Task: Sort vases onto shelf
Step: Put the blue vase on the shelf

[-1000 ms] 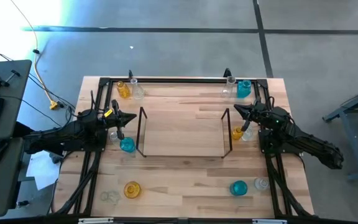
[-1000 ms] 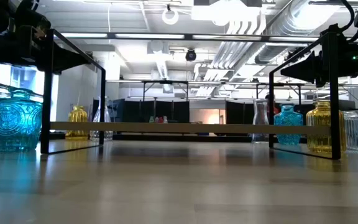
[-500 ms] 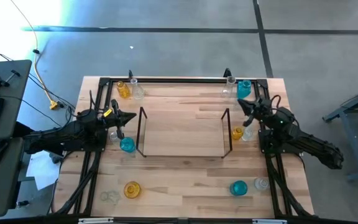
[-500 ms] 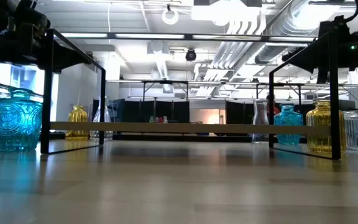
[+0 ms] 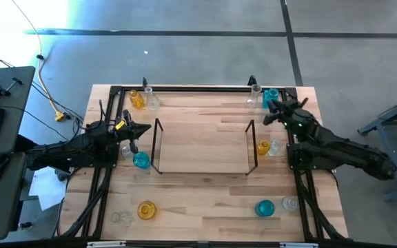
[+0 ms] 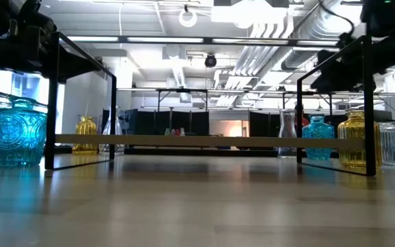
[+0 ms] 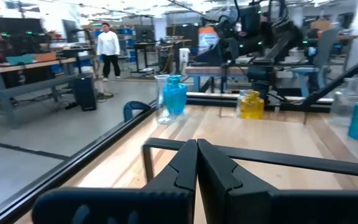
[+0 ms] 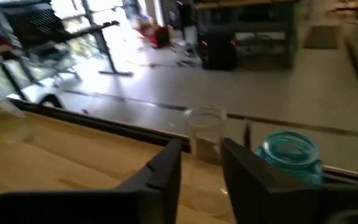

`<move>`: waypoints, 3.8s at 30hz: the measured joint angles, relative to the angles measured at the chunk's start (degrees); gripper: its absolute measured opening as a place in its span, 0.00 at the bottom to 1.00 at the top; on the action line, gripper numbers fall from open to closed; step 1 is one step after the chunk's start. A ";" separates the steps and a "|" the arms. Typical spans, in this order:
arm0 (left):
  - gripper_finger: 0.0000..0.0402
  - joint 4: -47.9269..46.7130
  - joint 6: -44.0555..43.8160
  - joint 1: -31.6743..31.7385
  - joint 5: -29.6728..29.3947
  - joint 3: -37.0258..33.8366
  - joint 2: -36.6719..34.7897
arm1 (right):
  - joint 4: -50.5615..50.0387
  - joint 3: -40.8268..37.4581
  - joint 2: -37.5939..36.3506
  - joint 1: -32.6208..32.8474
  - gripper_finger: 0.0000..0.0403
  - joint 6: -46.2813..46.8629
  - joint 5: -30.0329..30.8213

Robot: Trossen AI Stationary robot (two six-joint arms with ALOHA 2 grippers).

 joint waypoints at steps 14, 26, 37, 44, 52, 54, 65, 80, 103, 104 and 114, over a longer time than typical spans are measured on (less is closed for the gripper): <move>0.01 0.10 0.11 0.00 -1.37 0.00 -0.02 | -18.42 19.20 27.83 -16.12 0.69 15.64 -2.84; 0.01 0.10 0.11 0.00 -1.06 0.00 -0.02 | -22.17 23.52 36.05 -19.44 0.70 18.92 -3.07; 0.01 0.10 0.11 0.00 -1.04 -0.01 -0.04 | -15.99 23.52 44.56 -19.46 0.70 18.45 -0.08; 0.01 0.10 0.11 0.00 -1.04 0.00 -0.04 | -15.48 23.52 46.82 -19.48 0.63 19.08 3.56; 0.01 0.10 0.11 -0.02 -1.04 0.00 -0.03 | -14.45 23.52 46.82 -19.46 0.45 18.86 4.98; 0.01 0.10 0.11 -0.02 -1.04 0.00 -0.04 | -14.75 23.53 46.82 -19.46 0.43 18.88 5.09; 0.01 0.13 0.11 -0.02 -1.06 -0.02 -0.02 | -22.02 23.52 38.29 -16.57 0.43 21.03 4.75; 0.01 0.21 0.11 -0.02 -1.06 -0.01 -0.03 | -58.27 52.24 33.02 8.30 0.43 38.45 13.60; 0.01 0.26 0.09 0.00 -1.06 0.00 -0.04 | -88.28 91.62 80.34 34.75 0.43 77.63 17.64; 0.01 0.26 0.09 0.00 -1.06 -0.02 -0.04 | -88.19 91.62 81.45 35.03 0.43 78.45 16.96; 0.01 0.24 -1.41 0.00 -1.07 0.00 -0.04 | -88.34 91.49 87.89 35.27 0.43 82.75 12.58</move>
